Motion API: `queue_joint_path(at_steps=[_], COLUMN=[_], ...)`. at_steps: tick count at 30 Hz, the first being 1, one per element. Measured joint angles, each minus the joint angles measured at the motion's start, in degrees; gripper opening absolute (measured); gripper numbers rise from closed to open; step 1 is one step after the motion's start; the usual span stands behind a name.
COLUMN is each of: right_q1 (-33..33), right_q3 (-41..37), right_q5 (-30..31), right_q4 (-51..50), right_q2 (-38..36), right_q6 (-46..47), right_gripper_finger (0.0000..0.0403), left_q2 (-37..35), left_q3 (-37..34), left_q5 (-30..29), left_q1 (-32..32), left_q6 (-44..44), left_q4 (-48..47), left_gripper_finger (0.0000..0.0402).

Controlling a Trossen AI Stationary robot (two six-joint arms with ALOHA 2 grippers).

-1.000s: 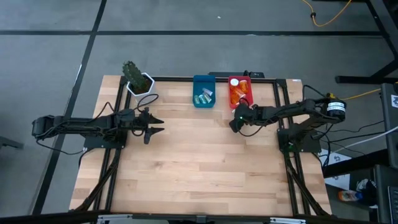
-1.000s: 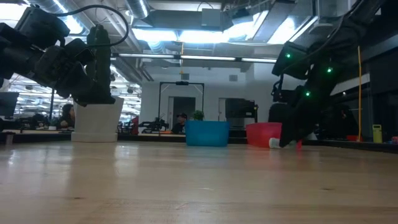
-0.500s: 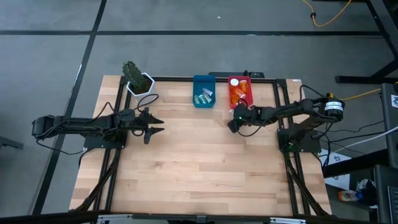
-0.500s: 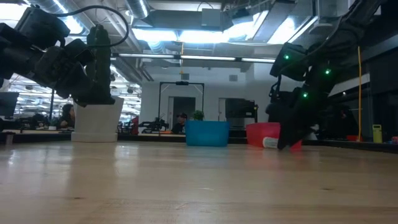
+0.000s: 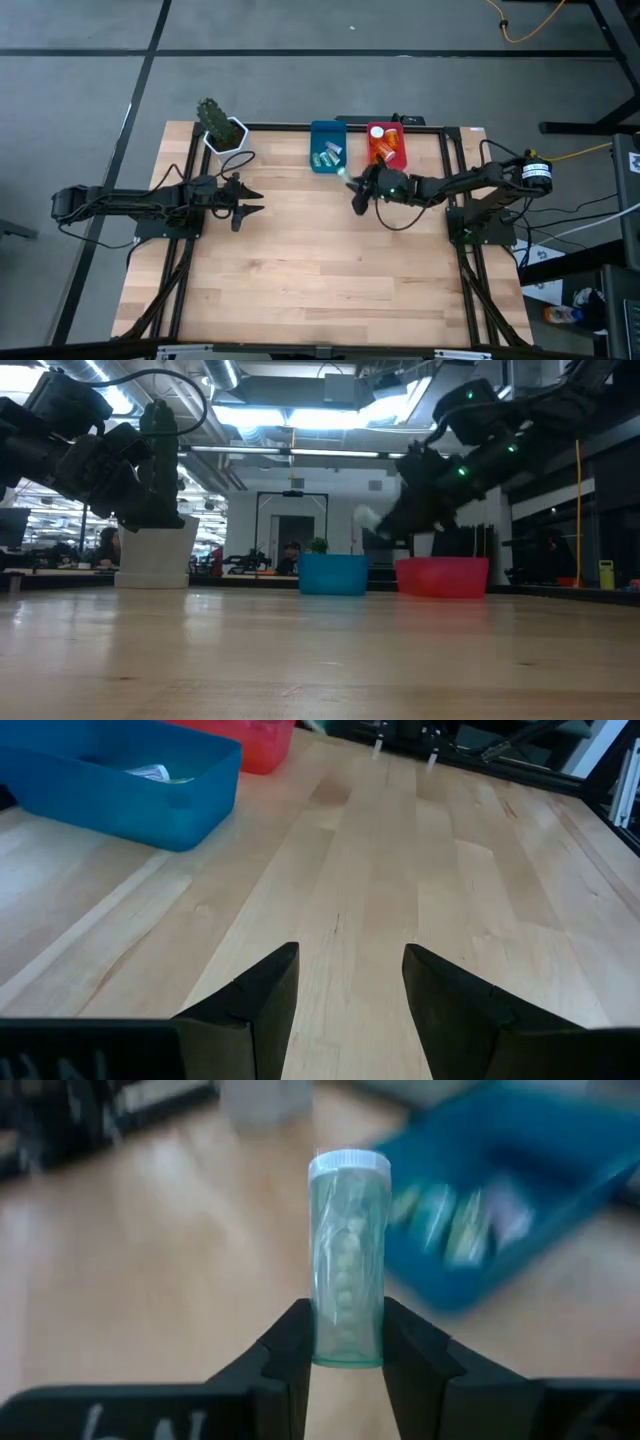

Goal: Pick and place medicine bottles into bin by pill shape (circle, oval)
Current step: Put the small blue pill bottle into the blue bin

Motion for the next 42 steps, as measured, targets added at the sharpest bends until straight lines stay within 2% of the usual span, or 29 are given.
queue_joint_path(at_steps=[3,9,12,18,22,25,28,30,36,42], right_q1=[-1.24,-4.53,-6.38,-10.52,-12.62,-13.39,-13.60,-13.58,-13.58,-13.59], right_q3=[0.93,7.84,12.66,22.19,26.79,29.39,31.01,31.45,31.47,31.47], right_q5=[1.44,-1.55,-2.90,-2.92,-6.08,-8.42,-9.50,-9.98,-10.52,-9.90], right_q4=[5.21,4.76,-0.04,-16.80,-19.32,-19.28,-19.00,-19.03,-19.22,-19.49], right_q2=[0.00,0.92,3.02,10.41,15.46,17.96,19.35,19.88,19.89,19.89], right_q6=[-2.72,-7.51,-10.00,-10.14,-10.26,-10.35,-11.33,-11.42,-9.81,-8.61], right_gripper_finger=[0.0098,0.0103,0.0103,0.0104,0.0104,0.0105,0.0105,0.0105,0.0107,0.0133], left_q2=[0.01,0.01,0.01,-0.01,0.01,0.00,0.01,-0.01,0.01,-0.02], left_q3=[-0.01,-0.01,-0.02,-0.01,0.00,-0.01,-0.01,-0.02,-0.02,-0.02], left_q5=[0.00,-1.27,-1.51,-1.49,-2.54,-8.06,-18.09,-21.61,-18.90,-18.99], left_q1=[-0.01,-0.01,0.00,-0.01,-0.02,-0.02,0.00,0.00,-0.01,0.00], left_q6=[0.00,0.26,0.26,0.43,0.44,0.44,0.42,0.39,0.42,1.96], left_q4=[0.00,0.00,0.02,0.02,0.04,0.04,0.04,0.04,0.49,5.78], left_gripper_finger=[0.0174,0.0174,0.0174,0.0174,0.0174,0.0174,0.0174,0.0174,0.0174,0.0174])
